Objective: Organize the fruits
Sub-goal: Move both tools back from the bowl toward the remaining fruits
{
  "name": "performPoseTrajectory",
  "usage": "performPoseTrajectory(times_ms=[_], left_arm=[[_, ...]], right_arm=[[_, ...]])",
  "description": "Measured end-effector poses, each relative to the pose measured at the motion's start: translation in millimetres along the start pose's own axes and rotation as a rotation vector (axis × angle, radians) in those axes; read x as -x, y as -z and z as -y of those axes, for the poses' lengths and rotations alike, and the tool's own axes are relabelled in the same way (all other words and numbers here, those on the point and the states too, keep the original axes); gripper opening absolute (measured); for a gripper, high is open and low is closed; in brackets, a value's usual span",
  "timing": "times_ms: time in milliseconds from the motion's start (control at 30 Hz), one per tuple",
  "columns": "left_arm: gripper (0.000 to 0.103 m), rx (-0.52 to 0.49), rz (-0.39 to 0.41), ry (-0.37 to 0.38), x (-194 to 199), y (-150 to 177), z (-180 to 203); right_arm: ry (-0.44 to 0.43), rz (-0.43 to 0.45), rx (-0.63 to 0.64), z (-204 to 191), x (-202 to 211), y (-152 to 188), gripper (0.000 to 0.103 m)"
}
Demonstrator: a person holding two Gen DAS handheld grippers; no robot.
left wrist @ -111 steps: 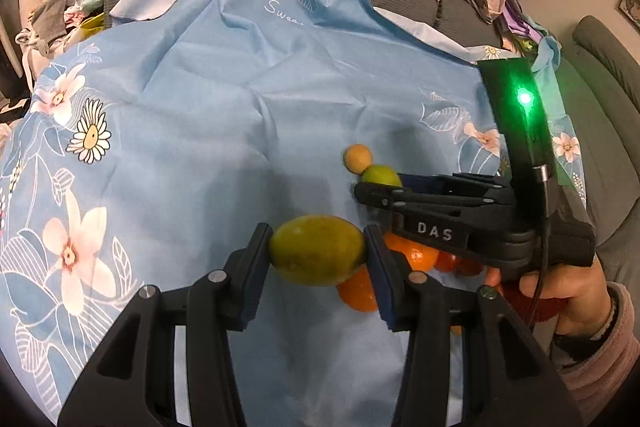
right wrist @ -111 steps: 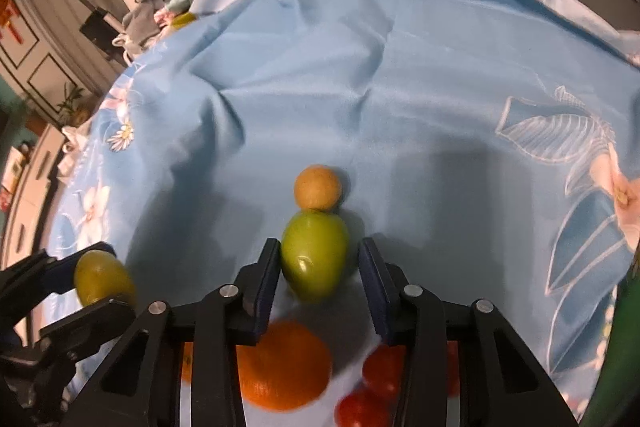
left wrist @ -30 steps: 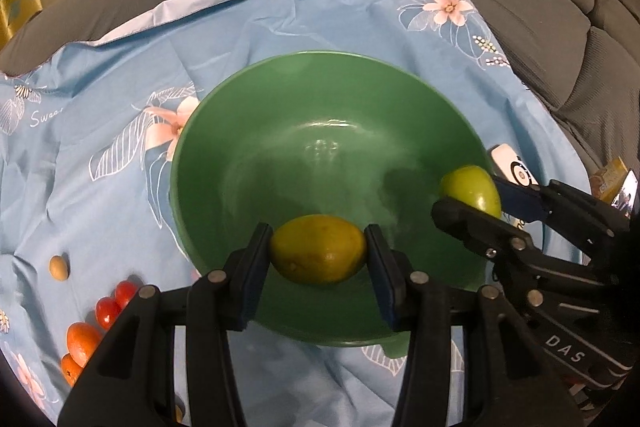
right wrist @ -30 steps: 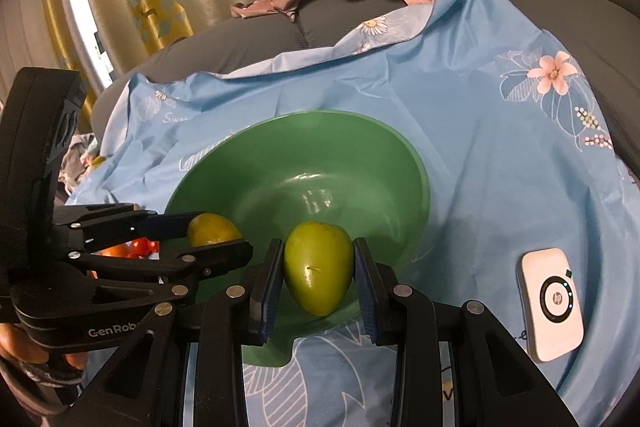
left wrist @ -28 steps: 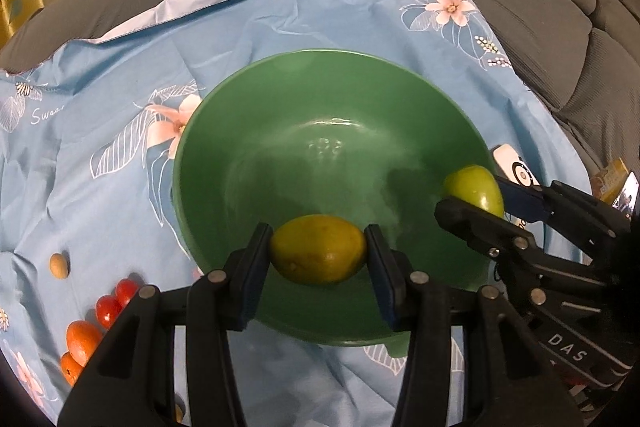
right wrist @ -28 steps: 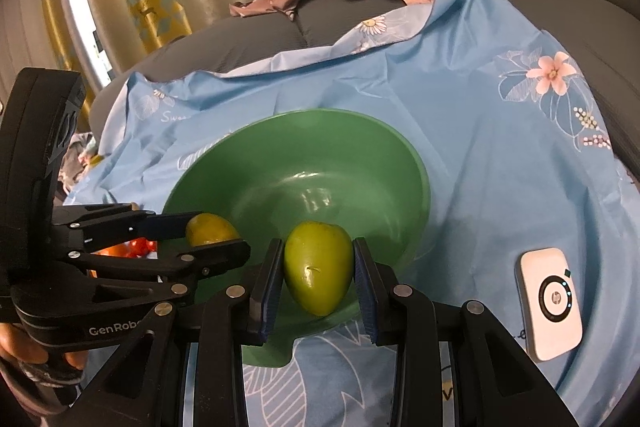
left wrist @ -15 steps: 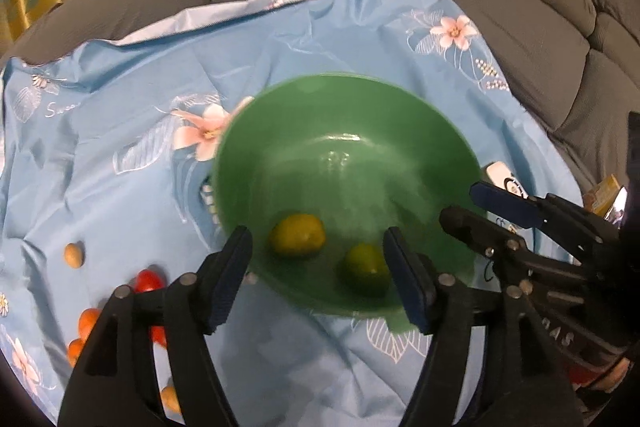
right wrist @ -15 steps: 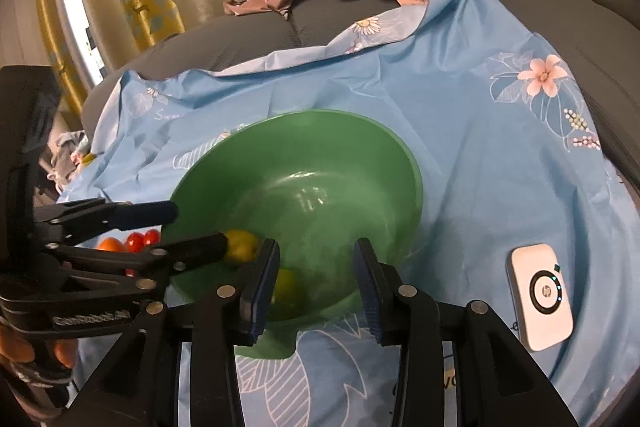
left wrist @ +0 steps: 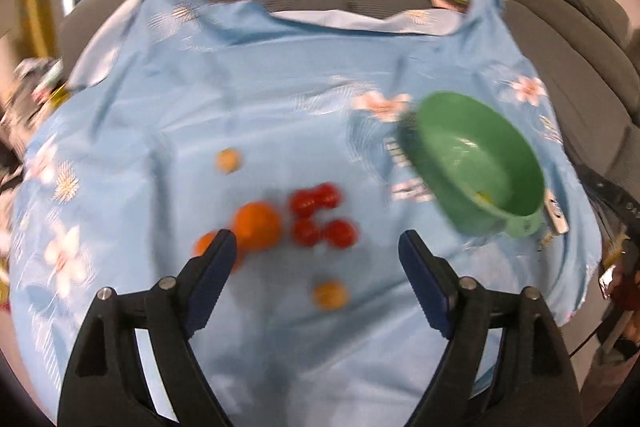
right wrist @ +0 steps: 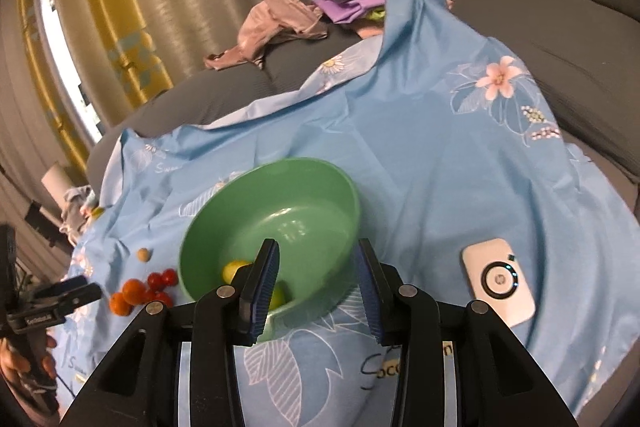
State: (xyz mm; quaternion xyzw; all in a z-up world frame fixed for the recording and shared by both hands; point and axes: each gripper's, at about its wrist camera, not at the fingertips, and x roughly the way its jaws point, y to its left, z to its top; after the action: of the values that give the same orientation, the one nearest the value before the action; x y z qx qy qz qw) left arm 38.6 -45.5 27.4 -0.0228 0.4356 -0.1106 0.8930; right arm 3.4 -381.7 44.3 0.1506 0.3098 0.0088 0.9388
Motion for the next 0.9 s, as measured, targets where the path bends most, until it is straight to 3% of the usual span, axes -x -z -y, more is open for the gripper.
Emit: performPoseTrajectory(times_ms=[367,600,900], left_arm=[[0.086,0.116,-0.02,-0.051,22.2,51.4,-65.3],[0.086,0.094,-0.015,-0.056,20.7,61.3,-77.3],[0.086,0.045,-0.013,-0.057,10.1,53.5,-78.6]], right_arm=[[-0.116,-0.108,0.185,-80.7,-21.8,18.0,0.04],[-0.241,-0.22,0.333,-148.0,-47.6,44.0,0.04],[-0.309,-0.335,0.454,-207.1,-82.9,68.5,0.04]])
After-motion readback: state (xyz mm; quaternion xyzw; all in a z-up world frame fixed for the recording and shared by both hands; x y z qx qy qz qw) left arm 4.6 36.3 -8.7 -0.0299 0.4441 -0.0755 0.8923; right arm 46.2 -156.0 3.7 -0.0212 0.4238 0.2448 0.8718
